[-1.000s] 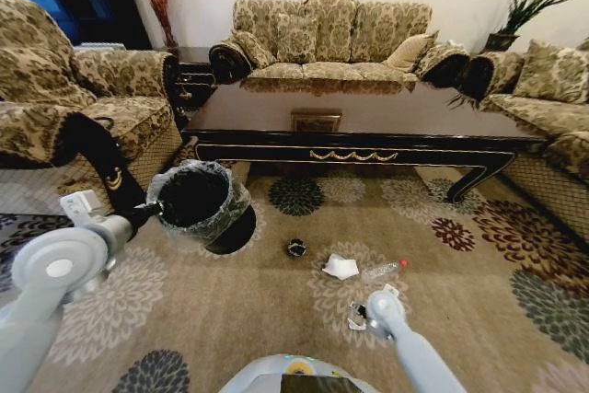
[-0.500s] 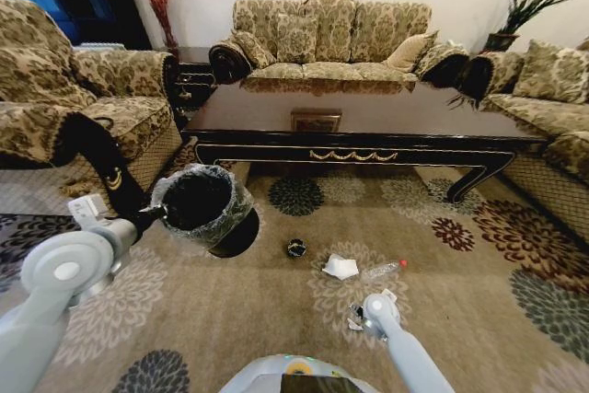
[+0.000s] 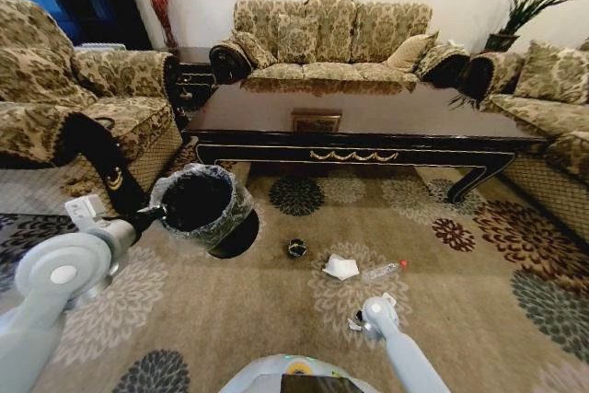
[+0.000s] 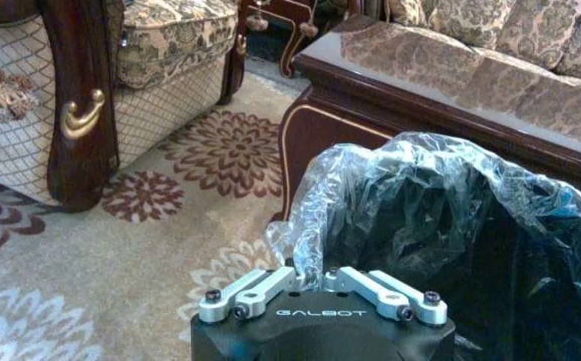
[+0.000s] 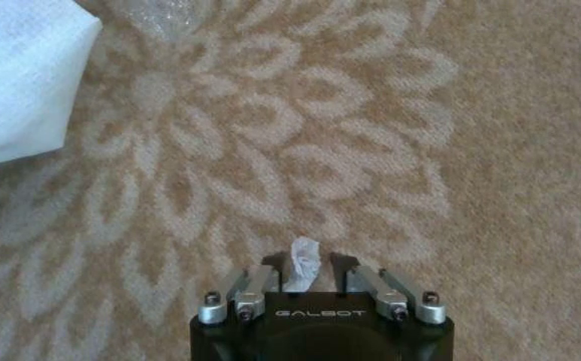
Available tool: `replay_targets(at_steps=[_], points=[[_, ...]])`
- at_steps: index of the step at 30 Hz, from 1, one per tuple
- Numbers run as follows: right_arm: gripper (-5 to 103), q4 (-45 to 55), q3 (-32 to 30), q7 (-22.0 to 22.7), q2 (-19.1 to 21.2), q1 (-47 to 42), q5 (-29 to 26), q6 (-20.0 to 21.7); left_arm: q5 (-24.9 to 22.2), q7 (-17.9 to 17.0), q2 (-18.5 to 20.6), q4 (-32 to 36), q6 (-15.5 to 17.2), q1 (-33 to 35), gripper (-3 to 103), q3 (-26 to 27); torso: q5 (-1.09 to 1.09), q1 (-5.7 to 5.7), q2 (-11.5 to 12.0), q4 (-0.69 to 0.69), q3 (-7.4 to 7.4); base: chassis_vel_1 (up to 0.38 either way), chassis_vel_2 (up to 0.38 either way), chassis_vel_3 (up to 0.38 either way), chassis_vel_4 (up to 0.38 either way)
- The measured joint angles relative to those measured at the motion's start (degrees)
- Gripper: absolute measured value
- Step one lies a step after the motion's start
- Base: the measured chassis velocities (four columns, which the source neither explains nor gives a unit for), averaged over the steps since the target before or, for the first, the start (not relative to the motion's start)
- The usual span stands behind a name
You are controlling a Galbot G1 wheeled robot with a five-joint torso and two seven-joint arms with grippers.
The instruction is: Move to the front of the table and pick up the trash from the floor, then place it into the trash bin.
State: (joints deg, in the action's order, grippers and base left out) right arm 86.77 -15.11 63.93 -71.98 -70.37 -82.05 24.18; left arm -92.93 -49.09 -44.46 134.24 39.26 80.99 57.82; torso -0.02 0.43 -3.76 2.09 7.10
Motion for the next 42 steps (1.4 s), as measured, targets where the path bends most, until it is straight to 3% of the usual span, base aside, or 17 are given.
replay_targets(at_steps=[2,9,19,22,27,29,35,37,38,39,42], points=[[29,0.1,0.0,0.0,0.0,-0.1,0.1,0.0,0.0,0.0,-0.1,0.1,0.0,0.1,4,0.1,0.0,0.0,0.0,-0.01,0.0,0.0,0.0,0.0,0.0],[1,0.7,-0.1,0.0,0.1,-0.8,1.2,-0.2,0.2,0.0,-0.4,0.7,0.0,0.6,4,0.2,0.02,0.0,0.0,-0.02,0.01,0.0,0.0,0.0,0.0],[0,7.4,-1.2,-0.6,1.7,-3.3,5.4,-1.3,1.1,0.0,-2.0,0.9,0.0,0.2,4,-2.7,0.03,0.0,0.0,-0.01,0.01,0.0,0.0,0.0,0.0],[0,16.2,-2.8,-2.0,4.8,-3.3,9.2,-3.4,1.6,0.1,-3.3,1.0,0.0,-1.0,4,-7.3,0.03,0.0,0.0,-0.02,0.01,0.0,0.0,0.0,0.0],[0,23.2,-3.0,-3.5,9.6,-0.6,11.0,-6.5,1.7,0.1,-4.7,-0.8,0.0,-2.6,4,-12.5,0.02,0.0,0.0,0.01,0.01,0.0,0.0,0.0,0.0],[0,28.3,-2.4,-5.9,12.9,2.4,11.7,-8.5,1.4,0.1,-5.7,-2.9,-0.3,-4.8,4,-17.2,-0.01,0.0,0.0,0.01,0.01,0.0,0.0,0.0,0.0],[0,31.9,1.4,-12.3,17.4,6.2,15.8,-13.4,0.4,0.1,-5.3,-5.5,-0.5,-9.0,4,-24.2,0.03,0.0,0.0,-0.01,0.01,0.0,0.0,0.0,0.0],[0,31.5,3.8,-17.0,19.2,7.9,19.3,-16.4,0.0,0.4,-4.2,-7.1,-0.5,-10.7,4,-27.1,0.05,0.0,0.0,-0.02,0.01,0.0,0.0,0.0,0.0],[0,30.3,5.6,-21.4,20.2,9.3,21.7,-19.4,0.0,0.6,-3.4,-8.5,-0.5,-12.2,4,-29.5,0.03,0.0,0.0,0.0,0.01,0.0,0.0,0.0,0.0],[0,30.3,5.6,-21.4,20.2,9.3,21.7,-19.4,0.0,0.6,-3.4,-8.5,-0.5,-12.2,4,-29.5,0.03,0.0,0.0,0.0,0.01,0.0,0.0,0.0,0.0],[0,26.9,9.1,-31.0,21.4,12.5,25.3,-27.5,0.3,0.9,-2.4,-11.7,-0.5,-16.6,4,-34.7,0.02,0.01,0.0,0.0,0.02,0.0,0.0,0.0,0.0]])
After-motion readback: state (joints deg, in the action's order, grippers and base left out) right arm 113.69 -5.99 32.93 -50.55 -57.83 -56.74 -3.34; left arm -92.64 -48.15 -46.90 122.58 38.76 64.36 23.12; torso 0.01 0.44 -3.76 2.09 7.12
